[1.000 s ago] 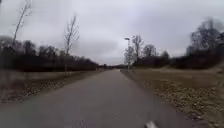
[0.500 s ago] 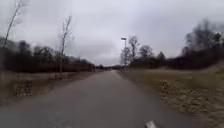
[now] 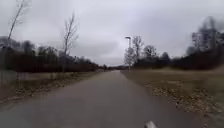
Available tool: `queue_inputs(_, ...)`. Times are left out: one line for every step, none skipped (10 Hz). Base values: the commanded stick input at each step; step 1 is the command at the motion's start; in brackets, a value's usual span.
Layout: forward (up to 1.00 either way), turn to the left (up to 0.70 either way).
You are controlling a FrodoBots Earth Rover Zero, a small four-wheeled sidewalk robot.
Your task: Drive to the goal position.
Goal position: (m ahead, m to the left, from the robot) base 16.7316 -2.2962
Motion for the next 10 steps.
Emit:
queue_inputs(0.91,-0.34)
queue_inputs(0.91,-0.29)
queue_inputs(0.91,-0.25)
queue_inputs(0.91,-0.21)
queue_inputs(0.91,-0.17)
queue_inputs(0.91,-0.13)
queue_inputs(0.91,-0.08)
queue_inputs(0.91,-0.04)
queue_inputs(0.91,0.00)
queue_inputs(0.91,0.00)
